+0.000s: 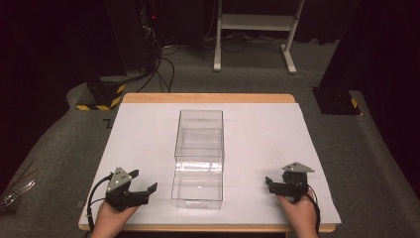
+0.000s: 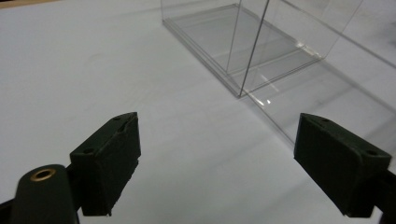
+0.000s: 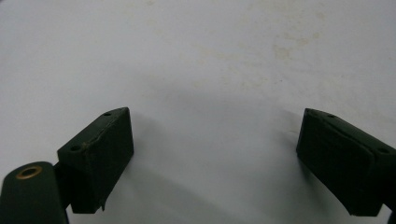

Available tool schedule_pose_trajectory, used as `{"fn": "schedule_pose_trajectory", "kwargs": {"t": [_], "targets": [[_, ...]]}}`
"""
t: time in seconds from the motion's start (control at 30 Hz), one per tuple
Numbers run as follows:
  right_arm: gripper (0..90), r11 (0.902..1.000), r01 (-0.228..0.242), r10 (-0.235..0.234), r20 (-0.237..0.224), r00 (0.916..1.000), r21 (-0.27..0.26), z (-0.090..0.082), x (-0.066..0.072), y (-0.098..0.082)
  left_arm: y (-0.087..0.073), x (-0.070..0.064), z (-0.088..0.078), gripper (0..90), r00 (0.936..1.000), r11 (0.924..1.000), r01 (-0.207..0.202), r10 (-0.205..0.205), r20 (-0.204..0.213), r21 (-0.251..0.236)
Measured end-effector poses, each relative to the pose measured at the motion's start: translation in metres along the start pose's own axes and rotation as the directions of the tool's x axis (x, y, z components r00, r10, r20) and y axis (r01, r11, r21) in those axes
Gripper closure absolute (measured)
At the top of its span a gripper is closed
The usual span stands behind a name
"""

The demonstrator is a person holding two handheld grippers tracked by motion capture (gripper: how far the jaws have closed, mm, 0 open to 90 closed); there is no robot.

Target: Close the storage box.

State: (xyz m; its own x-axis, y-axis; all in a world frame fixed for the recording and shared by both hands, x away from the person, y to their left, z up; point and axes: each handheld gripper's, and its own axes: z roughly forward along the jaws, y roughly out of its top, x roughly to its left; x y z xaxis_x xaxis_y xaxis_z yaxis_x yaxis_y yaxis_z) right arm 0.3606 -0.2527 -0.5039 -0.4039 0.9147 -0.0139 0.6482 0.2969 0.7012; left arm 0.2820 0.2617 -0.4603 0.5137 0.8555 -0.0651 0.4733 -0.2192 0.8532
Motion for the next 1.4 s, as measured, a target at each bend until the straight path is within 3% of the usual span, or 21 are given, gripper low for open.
{"fn": "schedule_pose_trajectory", "kwargs": {"t": [0.2,0.53,0.8,1.07,1.4], "targets": [[10.8,1.0000,0.000,0.000,0.000,1.0000,0.000,0.000,0.000,0.000,0.005,-0.013,-0.004,15.0,0.9993,0.9995,-0.027,0.027,0.026,-0.019],[10.8,1.0000,0.000,0.000,-0.001,1.0000,0.000,0.000,0.000,0.000,0.011,-0.027,-0.009,15.0,0.9970,0.9981,-0.037,0.040,0.066,-0.050],[10.8,1.0000,-0.001,0.001,0.000,1.0000,-0.001,0.000,0.000,0.000,0.014,-0.032,-0.013,15.0,0.9954,0.9963,-0.020,0.027,0.092,-0.084],[10.8,1.0000,-0.001,0.001,0.000,1.0000,0.000,0.000,0.000,0.000,0.016,-0.041,-0.015,15.0,0.9885,0.9956,0.001,0.013,0.151,-0.094],[10.8,1.0000,-0.003,0.003,-0.001,1.0000,0.000,0.000,0.000,0.000,0.010,-0.055,-0.009,14.7,0.9809,0.9970,-0.017,0.031,0.192,-0.076]]}}
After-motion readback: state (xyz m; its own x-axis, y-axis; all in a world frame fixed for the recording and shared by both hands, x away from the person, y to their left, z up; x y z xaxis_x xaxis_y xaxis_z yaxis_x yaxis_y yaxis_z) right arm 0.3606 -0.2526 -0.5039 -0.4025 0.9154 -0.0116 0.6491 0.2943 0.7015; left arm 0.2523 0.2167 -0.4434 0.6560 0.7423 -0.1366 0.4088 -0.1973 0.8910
